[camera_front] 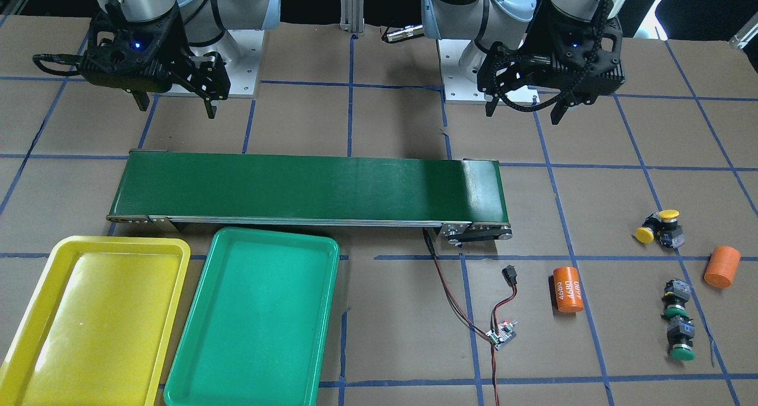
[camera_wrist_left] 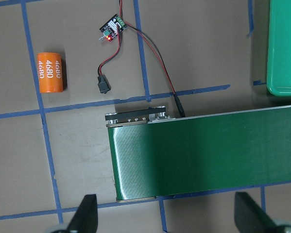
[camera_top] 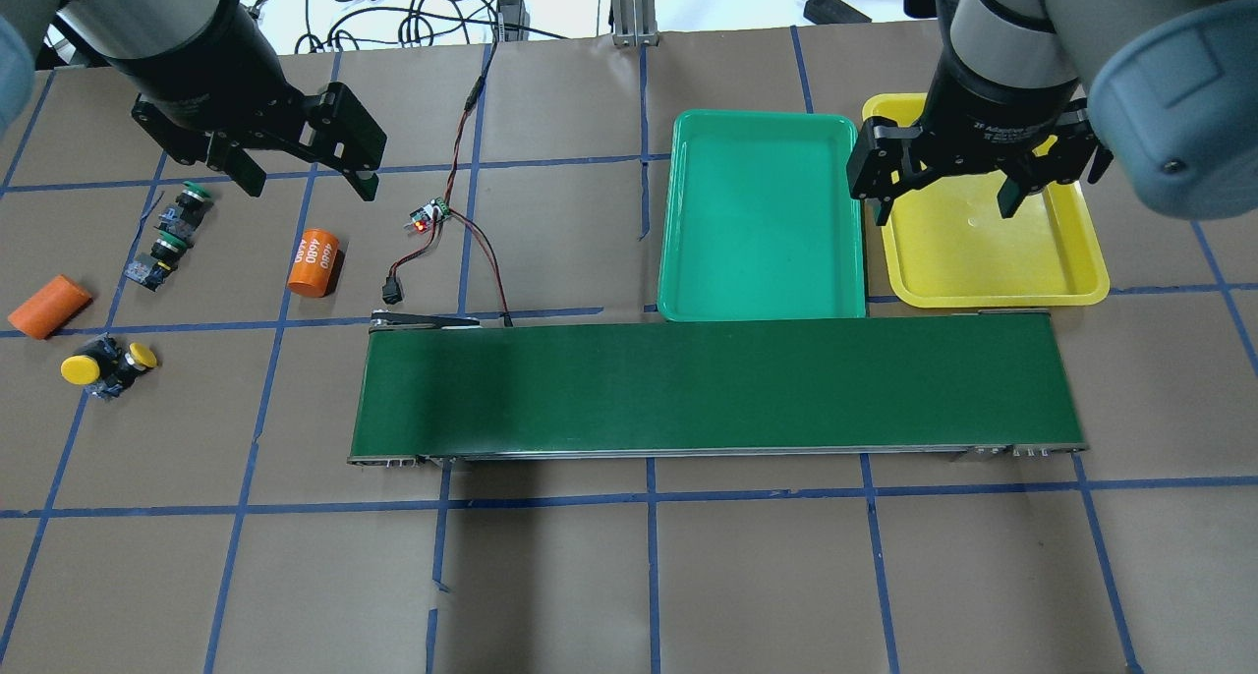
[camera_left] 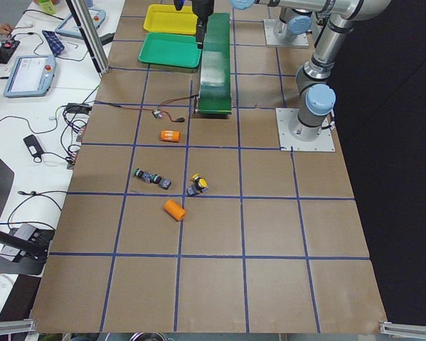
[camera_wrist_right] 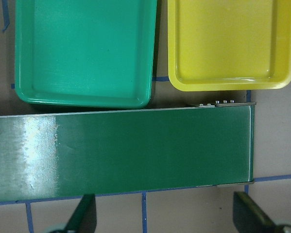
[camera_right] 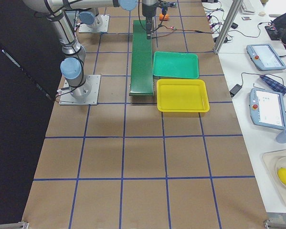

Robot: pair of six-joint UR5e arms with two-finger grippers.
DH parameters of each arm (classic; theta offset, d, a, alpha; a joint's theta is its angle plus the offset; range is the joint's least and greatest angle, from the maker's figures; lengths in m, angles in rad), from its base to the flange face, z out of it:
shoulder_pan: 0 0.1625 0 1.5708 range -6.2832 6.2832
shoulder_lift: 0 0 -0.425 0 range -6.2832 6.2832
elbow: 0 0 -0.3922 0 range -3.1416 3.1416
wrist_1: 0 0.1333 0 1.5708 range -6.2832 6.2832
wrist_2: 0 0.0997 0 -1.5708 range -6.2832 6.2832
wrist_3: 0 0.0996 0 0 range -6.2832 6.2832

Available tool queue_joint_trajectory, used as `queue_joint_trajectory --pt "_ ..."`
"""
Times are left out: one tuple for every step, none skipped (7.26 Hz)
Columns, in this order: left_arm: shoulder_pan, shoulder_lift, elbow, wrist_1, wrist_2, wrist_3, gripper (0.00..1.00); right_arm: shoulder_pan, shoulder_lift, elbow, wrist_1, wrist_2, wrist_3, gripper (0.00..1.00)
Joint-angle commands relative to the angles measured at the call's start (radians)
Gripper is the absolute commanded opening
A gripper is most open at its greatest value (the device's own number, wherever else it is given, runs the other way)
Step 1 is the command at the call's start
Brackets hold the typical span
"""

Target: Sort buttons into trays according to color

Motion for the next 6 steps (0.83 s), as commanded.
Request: queue_joint_trajectory --pt "0.010 0.001 0.004 -0.001 -0.007 0.004 1.00 0.000 0.000 0.000 0.000 0.000 0.000 1.00" --pt "0.010 -0.001 0.005 0.001 -0.013 0.004 1.00 0.000 0.000 0.005 0.000 0.000 0.000 1.00" --pt "0.010 -0.001 0.005 0.001 -0.025 0.004 1.00 0.000 -0.002 0.014 -0.002 0.000 0.000 1.00" --pt "0.010 0.001 0.005 0.001 -0.019 0.004 1.00 0.000 -0.002 0.014 -0.002 0.000 0.000 1.00" --pt "0.010 -0.002 0.001 0.002 -0.008 0.005 1.00 0.000 -0.002 0.014 -0.003 0.000 0.000 1.00" --pt "0.016 -0.010 -0.006 0.009 -0.004 0.008 1.00 0.000 -0.002 0.014 -0.002 0.000 0.000 1.00"
